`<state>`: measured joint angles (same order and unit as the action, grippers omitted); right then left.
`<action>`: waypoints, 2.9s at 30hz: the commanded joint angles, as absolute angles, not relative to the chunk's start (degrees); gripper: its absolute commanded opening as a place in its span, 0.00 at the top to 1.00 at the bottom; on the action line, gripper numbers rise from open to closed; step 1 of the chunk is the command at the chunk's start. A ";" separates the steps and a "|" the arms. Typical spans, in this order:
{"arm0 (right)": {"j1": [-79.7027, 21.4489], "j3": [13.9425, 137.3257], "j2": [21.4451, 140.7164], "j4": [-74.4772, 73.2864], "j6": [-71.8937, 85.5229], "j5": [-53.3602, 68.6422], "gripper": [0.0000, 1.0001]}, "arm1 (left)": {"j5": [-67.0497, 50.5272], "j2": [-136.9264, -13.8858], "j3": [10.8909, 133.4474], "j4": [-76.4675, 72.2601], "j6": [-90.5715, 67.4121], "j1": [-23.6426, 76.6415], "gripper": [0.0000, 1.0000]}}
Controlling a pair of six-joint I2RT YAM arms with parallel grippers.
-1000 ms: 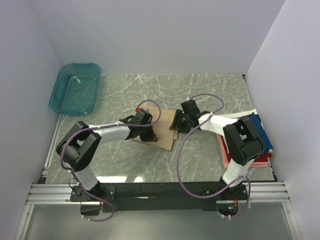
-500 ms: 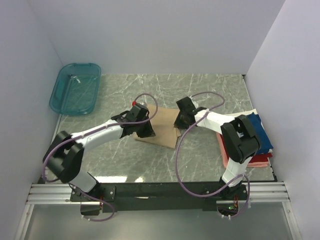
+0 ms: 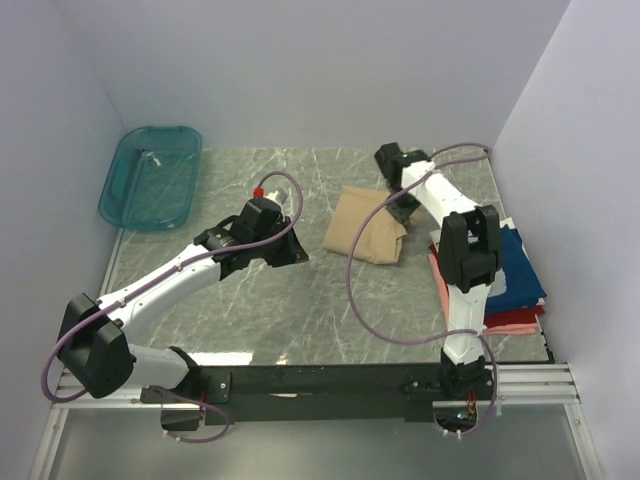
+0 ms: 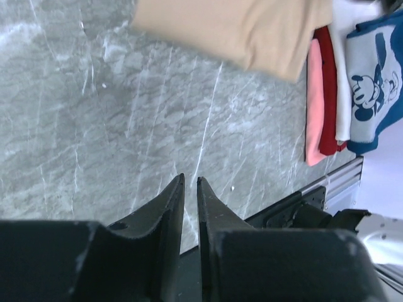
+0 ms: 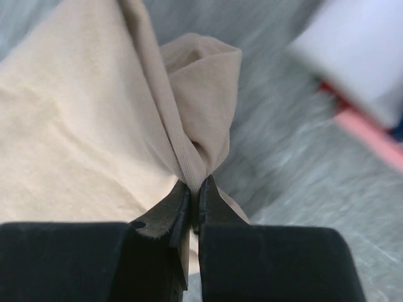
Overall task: Fold and stack the t-shirts
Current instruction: Neatly place the folded tshirt to the corner, then reset both grippers
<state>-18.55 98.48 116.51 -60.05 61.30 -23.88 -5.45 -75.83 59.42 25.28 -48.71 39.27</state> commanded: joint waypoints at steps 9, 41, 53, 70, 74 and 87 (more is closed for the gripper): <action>-3.88 119.88 116.46 -82.18 62.23 -27.86 1.00 | -9.58 -73.92 60.29 25.84 -46.23 39.55 0.81; 8.00 117.78 94.76 -77.70 47.29 -28.66 1.00 | -11.77 -77.96 62.58 25.93 -45.53 39.55 0.83; 12.74 91.77 75.86 -67.95 44.91 -22.68 1.00 | -13.62 -79.63 61.70 23.21 -46.23 39.64 0.83; 13.71 68.83 55.56 -60.22 39.99 -13.37 0.14 | -16.44 -81.57 61.26 20.65 -44.74 40.34 0.80; 9.86 63.91 52.39 -52.39 39.11 -7.74 0.13 | -14.16 -79.98 61.08 22.14 -43.95 40.34 0.77; -31.79 54.67 54.66 -37.88 48.07 -20.47 0.11 | 2.80 -68.83 57.31 26.19 -40.34 37.18 0.68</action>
